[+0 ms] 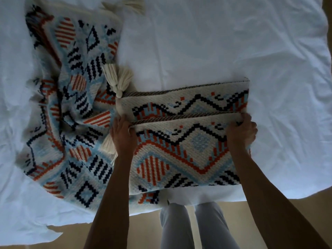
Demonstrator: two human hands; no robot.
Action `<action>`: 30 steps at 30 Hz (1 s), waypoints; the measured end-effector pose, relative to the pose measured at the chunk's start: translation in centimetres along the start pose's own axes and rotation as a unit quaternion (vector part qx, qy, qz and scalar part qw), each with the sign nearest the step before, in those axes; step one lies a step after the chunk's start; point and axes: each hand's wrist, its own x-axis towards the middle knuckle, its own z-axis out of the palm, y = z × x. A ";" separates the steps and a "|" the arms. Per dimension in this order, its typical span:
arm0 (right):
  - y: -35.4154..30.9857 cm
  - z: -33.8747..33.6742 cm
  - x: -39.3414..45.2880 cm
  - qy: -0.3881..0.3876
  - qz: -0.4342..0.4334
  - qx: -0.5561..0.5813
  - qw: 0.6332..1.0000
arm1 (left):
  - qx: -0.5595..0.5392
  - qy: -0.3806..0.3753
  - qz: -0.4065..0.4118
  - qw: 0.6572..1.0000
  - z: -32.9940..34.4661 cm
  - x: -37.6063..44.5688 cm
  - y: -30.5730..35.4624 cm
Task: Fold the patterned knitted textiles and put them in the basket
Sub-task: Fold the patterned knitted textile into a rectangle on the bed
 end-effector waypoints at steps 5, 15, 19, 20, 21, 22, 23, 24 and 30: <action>0.4 -0.4 1.3 0.020 0.011 0.049 0.999 | -0.048 -0.025 -0.008 0.998 -0.7 1.6 0.2; -3.2 -2.7 2.2 0.089 -0.083 0.171 0.978 | 0.092 -0.015 -0.086 0.992 -3.5 4.9 2.7; -6.2 -4.9 4.4 0.027 -0.090 0.234 0.968 | 0.026 0.081 -0.082 0.993 -5.0 8.1 4.3; -6.6 -5.2 4.8 0.006 -0.089 0.231 0.969 | 0.017 0.094 -0.087 0.992 -5.2 8.5 4.7; -6.8 -5.4 5.0 -0.020 -0.082 0.220 0.972 | 0.018 0.095 -0.095 0.991 -5.3 8.5 5.2; -6.6 -5.3 5.0 -0.048 -0.064 0.205 0.975 | 0.022 0.089 -0.108 0.990 -5.3 8.3 5.6; -6.1 -5.0 4.8 -0.076 -0.041 0.179 0.980 | 0.023 0.087 -0.117 0.989 -5.2 7.8 5.9; -5.4 -4.5 4.5 -0.100 -0.015 0.144 0.984 | 0.014 0.095 -0.123 0.988 -5.0 7.1 6.1; 0.0 -1.9 1.2 -0.177 0.081 0.047 0.980 | -0.071 0.128 -0.079 0.986 -3.1 1.6 7.0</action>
